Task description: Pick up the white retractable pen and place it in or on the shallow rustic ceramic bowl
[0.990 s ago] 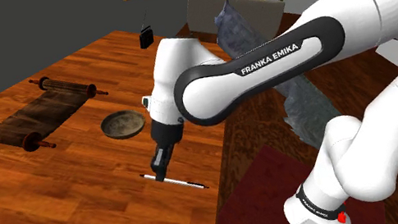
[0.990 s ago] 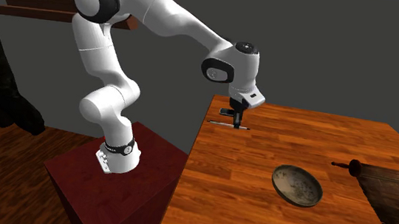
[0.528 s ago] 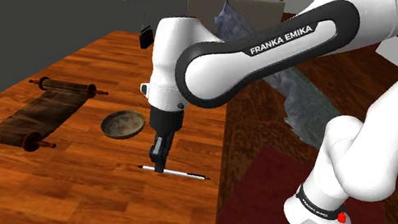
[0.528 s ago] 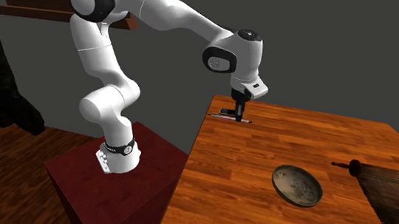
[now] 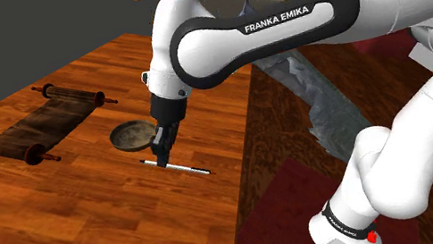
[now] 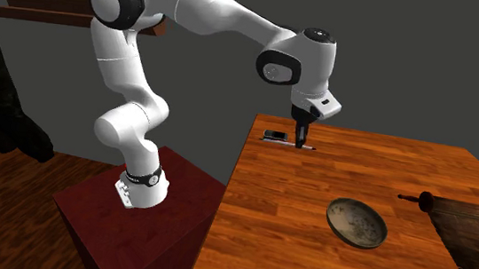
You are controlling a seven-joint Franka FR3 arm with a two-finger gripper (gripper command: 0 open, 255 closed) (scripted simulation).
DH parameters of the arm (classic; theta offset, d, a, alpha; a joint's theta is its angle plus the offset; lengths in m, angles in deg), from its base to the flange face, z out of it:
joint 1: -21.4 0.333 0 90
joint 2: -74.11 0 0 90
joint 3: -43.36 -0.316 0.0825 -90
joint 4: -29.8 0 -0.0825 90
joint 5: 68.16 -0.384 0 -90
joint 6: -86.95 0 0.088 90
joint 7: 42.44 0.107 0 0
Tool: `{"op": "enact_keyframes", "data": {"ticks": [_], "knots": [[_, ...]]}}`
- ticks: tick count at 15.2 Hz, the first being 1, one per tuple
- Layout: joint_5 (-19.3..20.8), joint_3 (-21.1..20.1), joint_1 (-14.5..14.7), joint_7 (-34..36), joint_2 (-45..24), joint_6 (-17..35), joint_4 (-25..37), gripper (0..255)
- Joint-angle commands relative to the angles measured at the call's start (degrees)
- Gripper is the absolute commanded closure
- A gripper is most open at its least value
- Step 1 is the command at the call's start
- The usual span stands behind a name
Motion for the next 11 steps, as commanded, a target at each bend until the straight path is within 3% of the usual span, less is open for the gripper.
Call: {"op": "enact_keyframes", "data": {"ticks": [1,11], "knots": [[1.0,0.7,-0.8,-0.8,-3.6,-0.8,4.0,255],[4.8,4.1,-4.2,-4.4,-22.4,-8.9,29.3,255]]}}
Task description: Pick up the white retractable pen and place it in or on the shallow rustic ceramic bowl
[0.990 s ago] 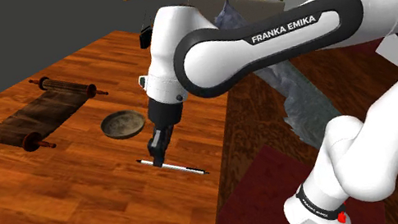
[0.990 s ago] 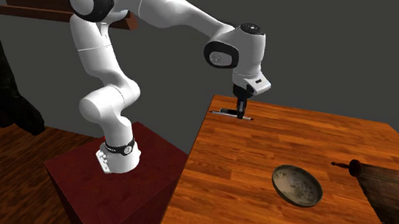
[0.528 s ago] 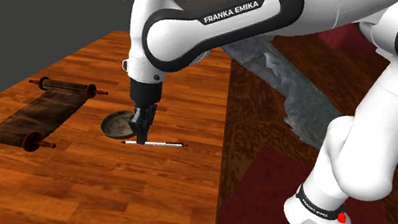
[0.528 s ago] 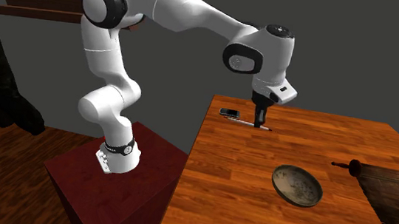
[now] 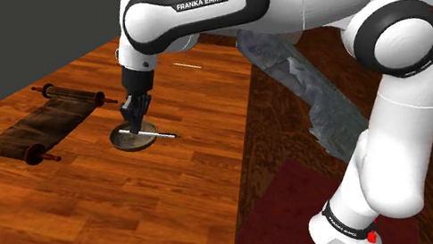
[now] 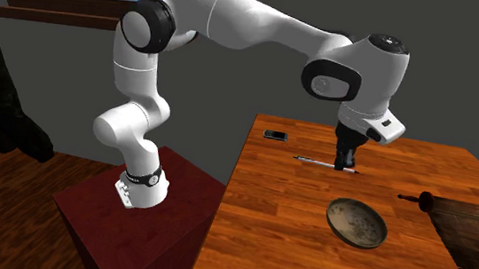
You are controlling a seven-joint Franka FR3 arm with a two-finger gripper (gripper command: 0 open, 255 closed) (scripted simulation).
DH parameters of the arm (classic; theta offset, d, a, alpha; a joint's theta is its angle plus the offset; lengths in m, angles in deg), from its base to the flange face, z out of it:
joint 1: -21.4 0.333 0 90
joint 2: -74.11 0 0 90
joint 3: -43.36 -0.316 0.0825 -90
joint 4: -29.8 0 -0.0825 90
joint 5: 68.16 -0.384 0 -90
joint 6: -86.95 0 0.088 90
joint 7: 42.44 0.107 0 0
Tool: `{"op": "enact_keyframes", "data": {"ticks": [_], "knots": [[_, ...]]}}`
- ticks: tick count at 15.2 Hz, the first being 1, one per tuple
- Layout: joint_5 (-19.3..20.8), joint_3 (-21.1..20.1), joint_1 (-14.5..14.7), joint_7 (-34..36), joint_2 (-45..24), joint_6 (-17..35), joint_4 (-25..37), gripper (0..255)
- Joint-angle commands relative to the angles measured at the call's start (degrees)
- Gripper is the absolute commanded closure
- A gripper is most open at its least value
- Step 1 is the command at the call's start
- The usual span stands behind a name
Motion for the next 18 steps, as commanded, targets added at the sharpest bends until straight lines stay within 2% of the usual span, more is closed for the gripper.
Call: {"op": "enact_keyframes", "data": {"ticks": [1,4,7,8,9,18], "knots": [[0.7,0.6,-0.6,-0.5,-4.5,-2.5,6.6,255],[1.6,1.3,-1.4,-1.1,-11.5,-6.5,17.3,255],[2.5,1.8,-2.0,-1.3,-19.9,-11.8,30.8,255],[2.9,2.0,-2.1,-1.2,-23.3,-14.2,36.5,255],[3.4,2.1,-2.2,-0.9,-29.6,-18.6,47.1,255],[3.0,2.2,-2.4,-2.7,-27.8,-10.7,37.2,255]]}}
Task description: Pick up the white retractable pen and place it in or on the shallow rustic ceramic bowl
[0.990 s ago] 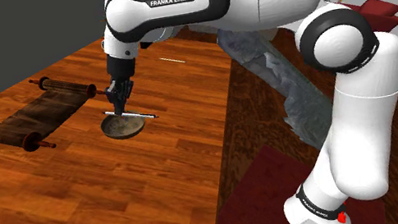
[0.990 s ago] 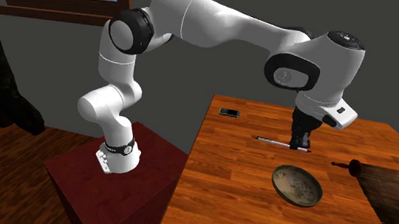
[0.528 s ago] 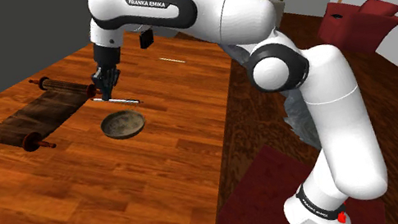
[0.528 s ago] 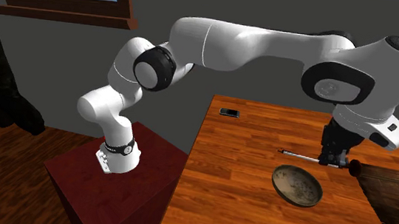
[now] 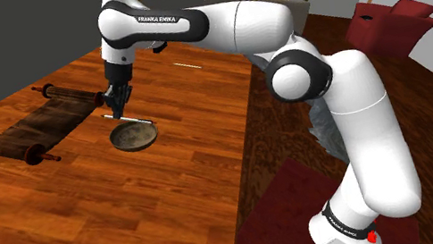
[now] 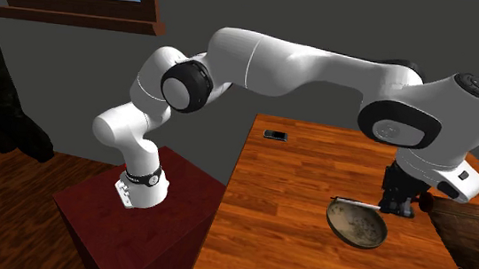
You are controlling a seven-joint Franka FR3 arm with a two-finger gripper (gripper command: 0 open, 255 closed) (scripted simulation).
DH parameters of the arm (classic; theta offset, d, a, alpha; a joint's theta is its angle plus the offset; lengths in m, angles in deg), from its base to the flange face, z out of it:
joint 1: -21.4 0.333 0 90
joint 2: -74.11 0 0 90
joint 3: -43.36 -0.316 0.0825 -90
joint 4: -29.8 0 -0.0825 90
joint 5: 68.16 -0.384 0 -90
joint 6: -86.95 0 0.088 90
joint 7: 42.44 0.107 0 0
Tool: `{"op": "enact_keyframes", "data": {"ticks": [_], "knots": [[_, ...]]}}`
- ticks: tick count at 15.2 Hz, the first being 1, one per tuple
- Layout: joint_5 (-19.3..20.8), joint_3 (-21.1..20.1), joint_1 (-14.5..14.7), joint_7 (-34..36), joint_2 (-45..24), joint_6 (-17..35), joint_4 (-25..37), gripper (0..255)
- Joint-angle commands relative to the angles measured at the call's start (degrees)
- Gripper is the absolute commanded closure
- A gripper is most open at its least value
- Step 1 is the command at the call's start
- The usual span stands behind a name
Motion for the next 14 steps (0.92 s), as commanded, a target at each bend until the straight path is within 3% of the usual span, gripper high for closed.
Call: {"op": "enact_keyframes", "data": {"ticks": [1,8,14], "knots": [[-0.1,0.0,0.0,-0.3,0.1,1.5,-1.7,255],[-0.3,0.0,0.0,-1.5,-0.1,6.3,-6.3,255],[-0.3,0.0,0.0,-1.5,-0.1,6.3,-6.3,255]]}}
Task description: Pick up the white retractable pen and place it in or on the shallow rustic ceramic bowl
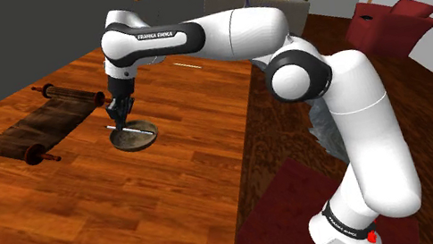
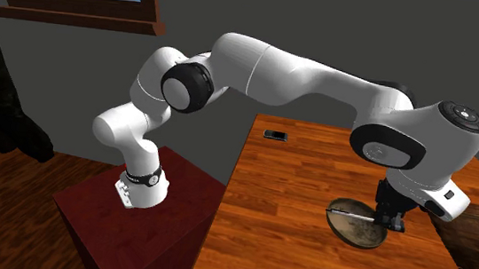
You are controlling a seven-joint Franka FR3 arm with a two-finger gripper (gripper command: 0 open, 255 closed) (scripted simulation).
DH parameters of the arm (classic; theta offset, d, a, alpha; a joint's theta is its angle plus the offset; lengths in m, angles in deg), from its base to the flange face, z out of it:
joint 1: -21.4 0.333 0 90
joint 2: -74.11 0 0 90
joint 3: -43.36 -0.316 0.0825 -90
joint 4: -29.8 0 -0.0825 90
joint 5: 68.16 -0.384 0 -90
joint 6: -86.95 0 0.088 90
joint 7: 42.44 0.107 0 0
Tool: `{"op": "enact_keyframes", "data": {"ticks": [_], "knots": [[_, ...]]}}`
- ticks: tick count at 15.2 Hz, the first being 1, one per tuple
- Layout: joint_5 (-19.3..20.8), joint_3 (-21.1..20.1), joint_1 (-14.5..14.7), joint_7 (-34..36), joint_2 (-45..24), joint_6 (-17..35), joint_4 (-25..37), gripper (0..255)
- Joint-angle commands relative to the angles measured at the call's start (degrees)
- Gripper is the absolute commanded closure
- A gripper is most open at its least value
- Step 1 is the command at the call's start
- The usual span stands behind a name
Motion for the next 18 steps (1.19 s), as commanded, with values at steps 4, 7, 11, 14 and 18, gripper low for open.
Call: {"op": "enact_keyframes", "data": {"ticks": [4,7,11,14,18], "knots": [[0.0,0.0,0.0,0.0,0.0,0.0,0.0,0],[0.0,0.0,0.0,0.0,0.0,0.0,0.0,0],[0.2,0.1,-0.9,0.5,0.1,-7.1,6.9,0],[0.2,0.1,-0.9,0.5,0.1,-7.1,6.8,0],[0.2,0.1,-0.9,0.5,0.1,-7.1,6.9,0]]}}
